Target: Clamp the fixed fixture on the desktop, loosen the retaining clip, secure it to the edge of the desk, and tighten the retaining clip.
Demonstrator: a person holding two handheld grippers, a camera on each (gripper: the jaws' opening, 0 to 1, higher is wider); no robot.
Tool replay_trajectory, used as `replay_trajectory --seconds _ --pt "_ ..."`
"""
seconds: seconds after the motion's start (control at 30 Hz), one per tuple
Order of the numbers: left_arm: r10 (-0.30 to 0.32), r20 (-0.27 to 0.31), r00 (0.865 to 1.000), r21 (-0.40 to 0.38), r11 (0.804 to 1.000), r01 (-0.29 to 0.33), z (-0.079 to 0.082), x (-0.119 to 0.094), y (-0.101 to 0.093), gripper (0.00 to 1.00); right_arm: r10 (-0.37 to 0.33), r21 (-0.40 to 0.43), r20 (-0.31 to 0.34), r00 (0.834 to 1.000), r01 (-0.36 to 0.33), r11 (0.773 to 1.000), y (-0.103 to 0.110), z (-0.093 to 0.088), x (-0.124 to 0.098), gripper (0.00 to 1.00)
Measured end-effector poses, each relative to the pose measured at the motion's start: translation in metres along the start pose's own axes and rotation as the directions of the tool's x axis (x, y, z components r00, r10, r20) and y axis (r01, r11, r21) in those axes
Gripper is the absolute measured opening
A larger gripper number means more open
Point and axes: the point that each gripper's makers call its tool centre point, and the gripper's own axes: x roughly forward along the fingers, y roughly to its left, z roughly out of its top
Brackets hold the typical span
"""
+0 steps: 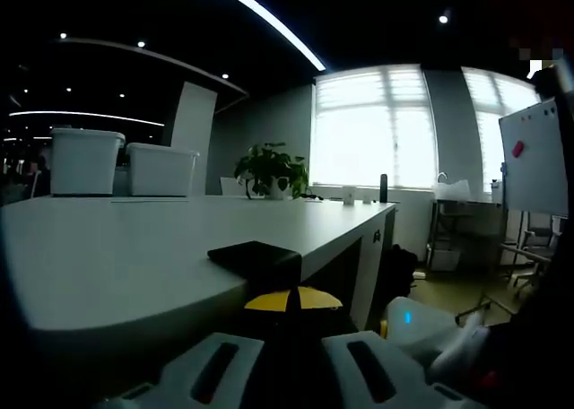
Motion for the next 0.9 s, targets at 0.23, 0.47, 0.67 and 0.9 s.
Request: replay_trajectory --seconds 0.23,0.47,0.67,0.9 --pt "0.008 -0.006 1.0 0.015 1.0 -0.007 0.0 0.0 -0.001 0.01 0.066 0.01 -0.019 0.998 -0.066 0.998 0.001 0.0 0.0 0.25" --pt "0.026 -0.006 1.0 0.019 0.999 -0.026 0.0 0.0 -0.001 0.01 0.301 -0.001 -0.009 0.953 -0.301 0.954 0.01 0.0 0.0 0.25" --pt "0.051 -0.022 0.998 0.027 0.998 -0.051 -0.002 0.0 -0.002 0.01 0.514 -0.013 0.036 0.857 -0.514 0.858 0.012 -0.002 0.009 0.25" --pt "0.067 -0.036 0.997 0.041 0.997 -0.065 -0.003 0.0 -0.004 0.01 0.659 -0.038 0.06 0.75 -0.658 0.752 0.023 0.0 0.003 0.25"
